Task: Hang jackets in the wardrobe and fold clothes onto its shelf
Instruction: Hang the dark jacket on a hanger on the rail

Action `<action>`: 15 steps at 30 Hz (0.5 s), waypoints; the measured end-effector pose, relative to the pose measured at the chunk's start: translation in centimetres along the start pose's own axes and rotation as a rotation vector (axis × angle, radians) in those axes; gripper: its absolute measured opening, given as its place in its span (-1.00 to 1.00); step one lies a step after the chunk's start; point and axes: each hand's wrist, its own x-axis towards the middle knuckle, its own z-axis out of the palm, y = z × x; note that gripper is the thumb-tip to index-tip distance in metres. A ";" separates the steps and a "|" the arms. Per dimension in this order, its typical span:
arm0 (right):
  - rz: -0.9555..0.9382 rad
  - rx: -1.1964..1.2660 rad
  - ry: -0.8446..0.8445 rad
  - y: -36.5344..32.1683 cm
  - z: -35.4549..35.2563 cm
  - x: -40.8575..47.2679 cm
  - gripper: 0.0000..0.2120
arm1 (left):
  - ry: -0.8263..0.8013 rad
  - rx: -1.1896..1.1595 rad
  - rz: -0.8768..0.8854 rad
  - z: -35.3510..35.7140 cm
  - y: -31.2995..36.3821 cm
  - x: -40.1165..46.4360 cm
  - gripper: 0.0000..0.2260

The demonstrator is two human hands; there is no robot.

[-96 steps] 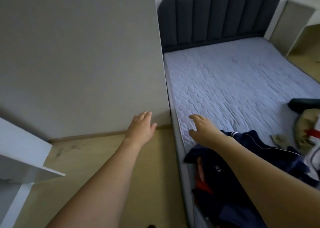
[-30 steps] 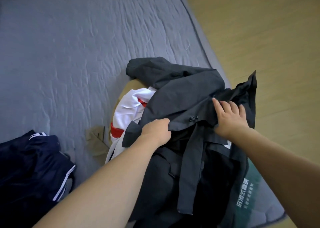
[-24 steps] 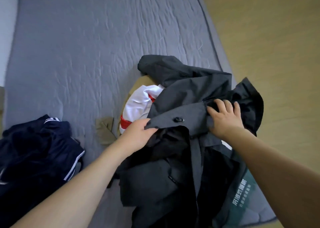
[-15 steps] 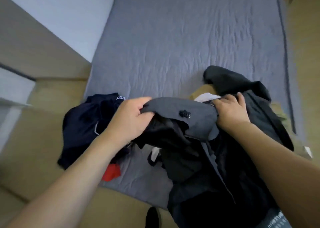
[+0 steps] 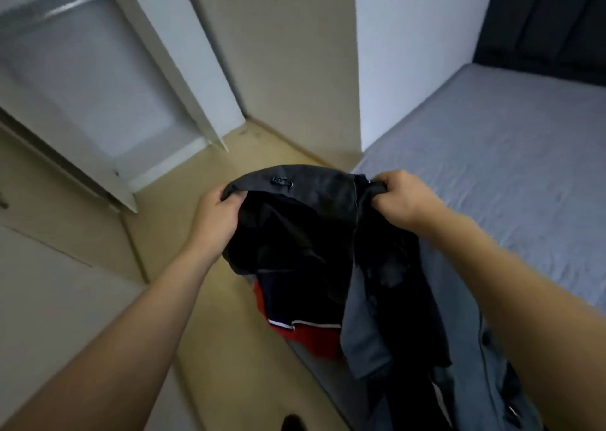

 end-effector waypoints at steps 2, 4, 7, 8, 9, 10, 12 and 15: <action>-0.114 -0.029 0.002 -8.2 0.4 3.2 -0.94 | 0.086 -0.025 -0.062 -5.9 0.0 2.9 -0.86; -0.219 -0.062 0.024 -16.6 0.7 6.3 -0.92 | 0.342 0.217 -0.028 -11.2 0.7 5.6 -0.80; -0.338 -0.085 0.062 -28.7 1.1 10.6 -0.87 | 0.628 0.322 0.354 -17.4 2.6 6.7 -0.69; -0.369 -0.092 0.076 -32.2 1.3 11.8 -0.86 | 0.565 0.285 0.472 -18.9 3.0 6.8 -0.73; -0.397 -0.095 0.088 -35.6 1.7 13.0 -0.84 | 0.462 0.254 0.535 -20.1 3.2 7.0 -0.76; -0.419 -0.095 0.098 -38.6 2.2 14.1 -0.83 | 0.350 0.208 0.533 -21.1 3.3 7.6 -0.76; -0.468 -0.100 0.126 -43.5 3.5 16.5 -0.84 | 0.129 0.031 0.389 -22.8 3.4 9.5 -0.61; -0.512 -0.104 0.167 -48.7 6.3 20.4 -0.87 | -0.021 0.005 0.230 -24.3 2.7 14.5 -0.20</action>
